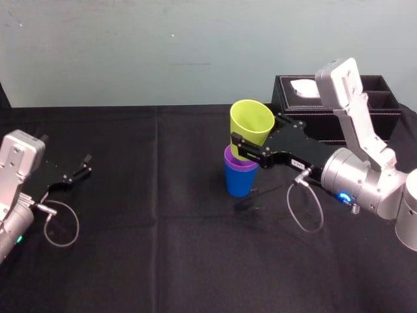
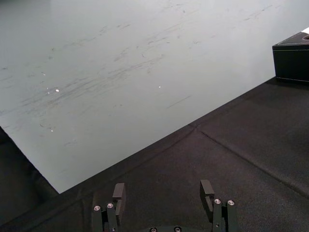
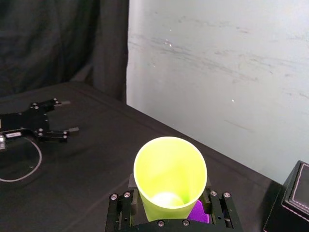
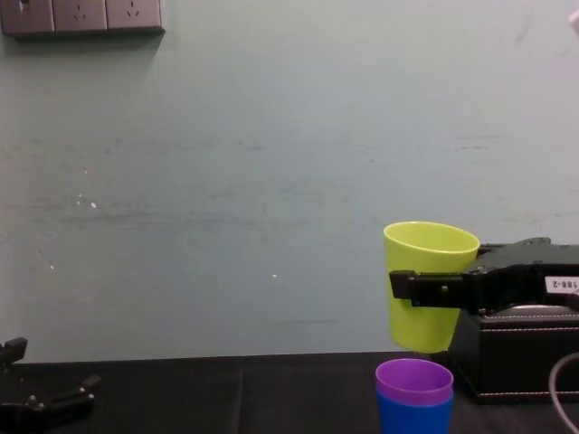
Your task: Stack the three plastic cups sequentially using one hand.
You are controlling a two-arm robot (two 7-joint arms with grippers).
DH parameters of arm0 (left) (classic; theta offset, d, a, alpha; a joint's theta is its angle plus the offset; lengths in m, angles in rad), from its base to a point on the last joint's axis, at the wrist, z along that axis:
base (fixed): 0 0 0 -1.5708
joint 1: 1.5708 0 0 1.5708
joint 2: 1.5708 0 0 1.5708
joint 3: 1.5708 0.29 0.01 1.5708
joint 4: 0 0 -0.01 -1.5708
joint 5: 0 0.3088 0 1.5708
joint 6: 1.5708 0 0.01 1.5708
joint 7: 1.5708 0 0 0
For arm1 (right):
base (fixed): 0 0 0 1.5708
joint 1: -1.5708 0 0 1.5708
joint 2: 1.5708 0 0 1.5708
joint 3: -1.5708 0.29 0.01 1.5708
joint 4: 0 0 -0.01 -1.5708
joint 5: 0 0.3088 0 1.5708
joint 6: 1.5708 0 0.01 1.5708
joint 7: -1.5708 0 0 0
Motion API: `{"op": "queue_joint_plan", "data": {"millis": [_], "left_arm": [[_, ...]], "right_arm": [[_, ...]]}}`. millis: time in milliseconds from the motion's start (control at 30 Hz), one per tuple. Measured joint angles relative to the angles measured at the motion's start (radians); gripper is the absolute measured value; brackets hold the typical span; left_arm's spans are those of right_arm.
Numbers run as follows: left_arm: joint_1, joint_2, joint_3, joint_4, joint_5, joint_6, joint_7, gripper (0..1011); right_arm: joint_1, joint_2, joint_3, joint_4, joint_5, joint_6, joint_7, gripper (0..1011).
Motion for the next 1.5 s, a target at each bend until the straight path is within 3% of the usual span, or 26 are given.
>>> {"op": "queue_joint_plan", "data": {"millis": [800,1500], "left_arm": [[0.0,0.0,0.0,0.0,0.0,0.0,0.0,1010],[0.0,0.0,0.0,0.0,0.0,0.0,0.0,1010]], "right_arm": [[0.088,-0.057,-0.031,0.164,-0.024,0.003,-0.004,729],[0.101,-0.084,-0.034,0.209,-0.046,-0.002,-0.006,729]]}}
